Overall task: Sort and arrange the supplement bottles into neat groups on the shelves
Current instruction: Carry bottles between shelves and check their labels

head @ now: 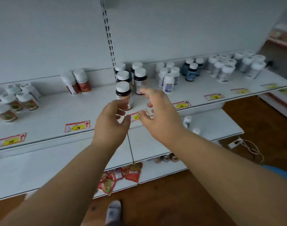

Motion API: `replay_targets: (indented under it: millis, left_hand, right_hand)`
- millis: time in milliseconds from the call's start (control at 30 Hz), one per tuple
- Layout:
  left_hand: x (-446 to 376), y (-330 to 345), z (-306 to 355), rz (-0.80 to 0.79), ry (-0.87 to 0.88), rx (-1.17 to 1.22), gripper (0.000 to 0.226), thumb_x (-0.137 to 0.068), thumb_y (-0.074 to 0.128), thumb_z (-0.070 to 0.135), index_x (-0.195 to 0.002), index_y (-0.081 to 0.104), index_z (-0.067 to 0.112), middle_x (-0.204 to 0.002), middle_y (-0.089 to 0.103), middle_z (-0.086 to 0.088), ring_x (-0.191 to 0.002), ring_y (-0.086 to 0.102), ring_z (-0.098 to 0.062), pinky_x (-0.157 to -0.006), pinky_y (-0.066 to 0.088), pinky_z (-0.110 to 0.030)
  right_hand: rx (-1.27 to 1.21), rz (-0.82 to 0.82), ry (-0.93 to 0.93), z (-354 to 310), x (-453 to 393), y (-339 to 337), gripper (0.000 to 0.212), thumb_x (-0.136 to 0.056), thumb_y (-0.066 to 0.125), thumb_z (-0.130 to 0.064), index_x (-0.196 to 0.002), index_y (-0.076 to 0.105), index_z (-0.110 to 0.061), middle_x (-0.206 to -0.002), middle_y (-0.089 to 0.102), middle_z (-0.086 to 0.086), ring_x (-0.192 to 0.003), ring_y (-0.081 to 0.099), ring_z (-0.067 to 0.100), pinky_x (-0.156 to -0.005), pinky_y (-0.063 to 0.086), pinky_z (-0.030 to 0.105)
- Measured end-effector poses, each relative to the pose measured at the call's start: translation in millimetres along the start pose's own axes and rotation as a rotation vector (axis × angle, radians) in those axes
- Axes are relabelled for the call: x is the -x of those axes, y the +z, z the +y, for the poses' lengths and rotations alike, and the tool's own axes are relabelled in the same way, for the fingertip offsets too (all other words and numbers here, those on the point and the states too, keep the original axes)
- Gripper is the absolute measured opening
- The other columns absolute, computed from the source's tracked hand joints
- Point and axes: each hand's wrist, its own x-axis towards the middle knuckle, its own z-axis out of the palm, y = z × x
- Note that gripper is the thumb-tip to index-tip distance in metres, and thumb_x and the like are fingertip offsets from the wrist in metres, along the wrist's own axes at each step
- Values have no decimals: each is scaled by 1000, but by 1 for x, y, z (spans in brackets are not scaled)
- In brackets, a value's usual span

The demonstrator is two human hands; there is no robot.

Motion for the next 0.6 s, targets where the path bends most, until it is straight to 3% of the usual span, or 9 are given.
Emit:
replay_targets:
  millis: [67,233,300,433,600]
  left_hand:
    - [9,24,24,-53,41,-36,34,-86,69,12,-111,59,32,-104,63,13,-89,57,4,-74,38,-2]
    - [12,87,45,-178,82,-44,36,-87,70,14,-116,58,33,-107,61,17,-95,57,4,-77,40,-4]
    - [9,115,41,-228,91,-43,36,-87,70,12,-116,59,31,-107,61,14,-94,58,1,-78,44,-10]
    - [2,186,22,-377,66,-60,35,-90,70,17,-119,58,33,-107,60,17,-94,57,-1,-80,48,-13]
    - [-2,294,-13,-529,-5,-82,32,-90,68,14,-117,60,30,-108,61,14,-93,58,-4,-77,41,-6]
  right_hand:
    - [-10,-2,34,19,15,-26,56,-88,67,-22,-139,43,-28,-125,49,-2,-106,54,11,-89,50,35]
    - [-36,17,174,75,32,-56,53,-90,65,-25,-138,43,-31,-122,46,-10,-107,53,6,-92,52,34]
    - [-27,22,252,100,36,-60,51,-91,65,-27,-137,43,-34,-117,46,-13,-104,54,7,-89,54,30]
    - [58,22,408,162,48,-64,48,-93,64,-32,-135,43,-35,-128,50,-9,-108,54,5,-85,48,17]
    - [21,16,568,261,71,-41,47,-92,67,-27,-134,47,-30,-130,53,-8,-108,52,0,-89,44,11]
